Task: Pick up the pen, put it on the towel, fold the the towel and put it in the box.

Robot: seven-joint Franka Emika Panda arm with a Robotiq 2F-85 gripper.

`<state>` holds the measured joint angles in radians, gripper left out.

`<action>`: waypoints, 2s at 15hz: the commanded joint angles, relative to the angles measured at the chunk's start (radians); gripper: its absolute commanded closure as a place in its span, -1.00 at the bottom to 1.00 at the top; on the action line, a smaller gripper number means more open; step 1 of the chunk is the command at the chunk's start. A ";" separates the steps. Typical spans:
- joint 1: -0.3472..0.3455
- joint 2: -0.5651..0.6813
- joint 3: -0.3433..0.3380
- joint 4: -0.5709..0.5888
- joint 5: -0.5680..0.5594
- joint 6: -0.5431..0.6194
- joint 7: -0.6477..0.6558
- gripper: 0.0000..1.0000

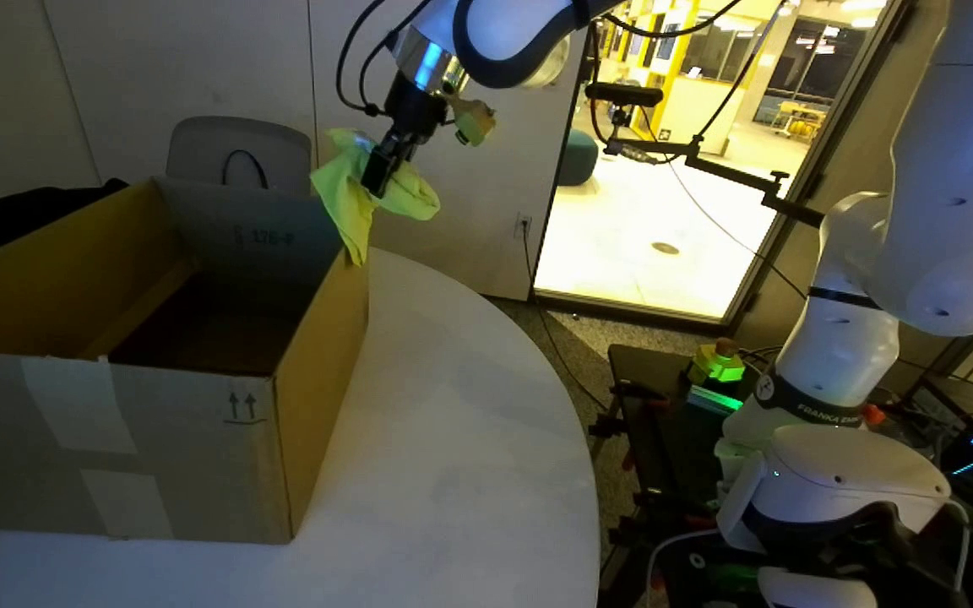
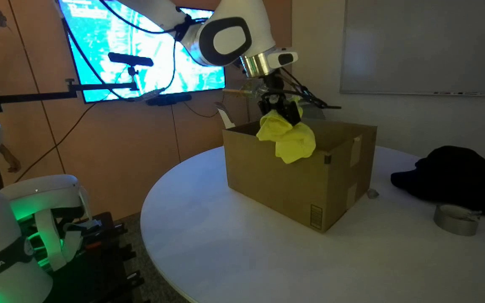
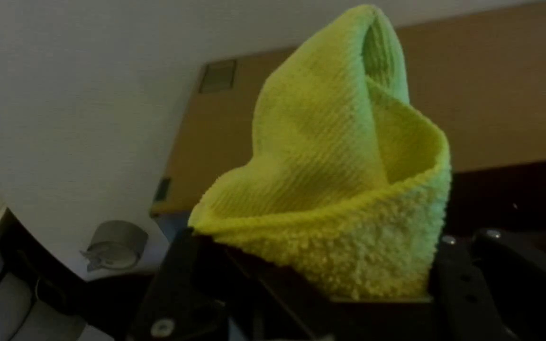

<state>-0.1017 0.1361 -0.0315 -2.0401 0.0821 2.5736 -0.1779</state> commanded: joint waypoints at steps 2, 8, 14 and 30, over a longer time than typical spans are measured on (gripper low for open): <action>0.060 0.113 0.028 0.140 0.001 0.133 0.118 0.75; 0.127 0.315 0.039 0.336 -0.050 0.133 0.189 0.78; 0.177 0.377 0.024 0.414 -0.097 0.057 0.229 -0.33; 0.045 -0.009 -0.034 0.104 -0.124 -0.318 0.145 -1.00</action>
<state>-0.0237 0.2918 -0.0460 -1.7858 -0.0331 2.2492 -0.0006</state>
